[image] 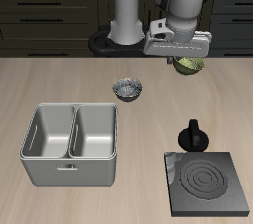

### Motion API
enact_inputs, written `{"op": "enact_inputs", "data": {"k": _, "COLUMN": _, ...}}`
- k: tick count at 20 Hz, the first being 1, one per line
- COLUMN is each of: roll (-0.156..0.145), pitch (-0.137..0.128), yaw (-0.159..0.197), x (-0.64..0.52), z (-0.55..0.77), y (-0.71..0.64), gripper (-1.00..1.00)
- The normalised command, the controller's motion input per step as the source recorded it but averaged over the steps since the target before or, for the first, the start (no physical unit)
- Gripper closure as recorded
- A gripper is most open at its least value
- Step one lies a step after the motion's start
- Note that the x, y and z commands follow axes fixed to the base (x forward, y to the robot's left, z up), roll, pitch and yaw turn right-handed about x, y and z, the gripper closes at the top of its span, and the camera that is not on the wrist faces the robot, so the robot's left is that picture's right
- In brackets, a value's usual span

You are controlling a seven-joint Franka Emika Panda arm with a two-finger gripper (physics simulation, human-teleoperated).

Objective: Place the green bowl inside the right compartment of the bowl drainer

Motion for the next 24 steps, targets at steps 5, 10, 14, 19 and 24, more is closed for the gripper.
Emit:
{"op": "enact_inputs", "data": {"k": 5, "roll": -0.012, "pitch": -0.077, "yaw": -0.009, "x": -0.08, "z": 0.46, "y": -0.12, "gripper": 1.0}}
{"op": "enact_inputs", "data": {"k": 10, "roll": -0.005, "pitch": -0.06, "yaw": 0.002, "x": -0.08, "z": 0.34, "y": -0.07, "gripper": 1.0}}
{"op": "enact_inputs", "data": {"k": 14, "roll": -0.007, "pitch": -0.022, "yaw": 0.012, "x": -0.05, "z": 0.14, "y": -0.07, "gripper": 1.0}}
{"op": "enact_inputs", "data": {"k": 19, "roll": -0.015, "pitch": 0.007, "yaw": 0.001, "x": -0.02, "z": 0.05, "y": -0.23, "gripper": 1.0}}
{"op": "enact_inputs", "data": {"k": 24, "roll": -0.015, "pitch": -0.003, "yaw": 0.014, "x": -0.13, "z": 0.11, "y": -0.36, "gripper": 1.0}}
